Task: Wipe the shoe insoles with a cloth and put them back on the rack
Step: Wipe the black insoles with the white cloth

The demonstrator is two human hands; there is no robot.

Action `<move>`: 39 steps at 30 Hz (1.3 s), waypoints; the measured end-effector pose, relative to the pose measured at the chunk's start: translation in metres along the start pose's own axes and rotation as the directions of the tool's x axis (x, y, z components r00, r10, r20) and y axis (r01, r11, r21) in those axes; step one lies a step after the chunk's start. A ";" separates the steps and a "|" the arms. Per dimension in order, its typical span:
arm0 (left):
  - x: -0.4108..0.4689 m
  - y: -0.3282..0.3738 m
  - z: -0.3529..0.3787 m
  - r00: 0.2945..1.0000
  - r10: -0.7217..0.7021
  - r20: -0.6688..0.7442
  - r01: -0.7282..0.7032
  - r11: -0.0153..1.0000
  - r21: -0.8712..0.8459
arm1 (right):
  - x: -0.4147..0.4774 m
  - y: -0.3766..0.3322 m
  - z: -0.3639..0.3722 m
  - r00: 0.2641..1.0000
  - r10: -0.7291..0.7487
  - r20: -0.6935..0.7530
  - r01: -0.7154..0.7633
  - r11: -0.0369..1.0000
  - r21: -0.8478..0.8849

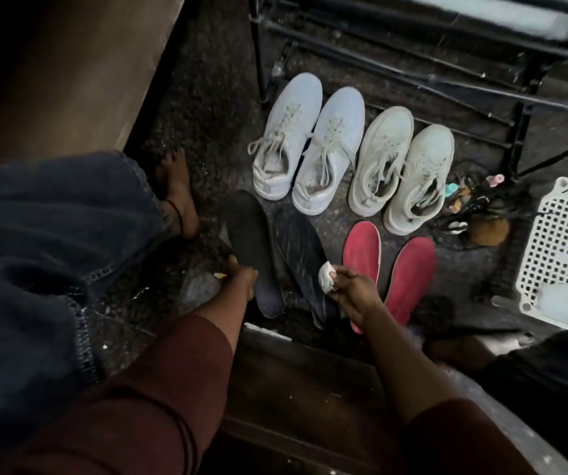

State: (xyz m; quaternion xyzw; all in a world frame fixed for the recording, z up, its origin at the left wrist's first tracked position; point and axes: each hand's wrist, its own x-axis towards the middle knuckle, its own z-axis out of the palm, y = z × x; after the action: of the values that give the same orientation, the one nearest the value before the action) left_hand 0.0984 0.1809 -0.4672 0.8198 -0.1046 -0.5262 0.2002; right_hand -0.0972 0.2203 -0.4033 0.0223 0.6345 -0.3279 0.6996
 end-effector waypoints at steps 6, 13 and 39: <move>-0.001 0.004 0.003 0.994 0.012 -0.111 0.004 0.990 0.140 | 0.012 0.012 -0.007 1.000 0.020 -0.012 -0.020 1.000 -0.017; -0.029 0.010 0.020 0.922 0.301 -0.244 -0.165 0.876 0.454 | 0.020 0.017 -0.010 0.996 0.017 -0.093 -0.033 0.982 -0.183; -0.126 -0.002 0.043 0.950 -0.095 0.296 0.165 0.961 -0.221 | -0.025 -0.038 0.001 0.896 0.436 0.081 -0.406 0.880 -0.247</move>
State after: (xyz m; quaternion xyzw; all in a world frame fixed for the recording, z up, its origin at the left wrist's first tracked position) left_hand 0.0062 0.2210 -0.3804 0.7106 -0.0120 -0.6587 0.2468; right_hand -0.1142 0.2007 -0.3657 0.0589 0.5987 -0.0950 0.7931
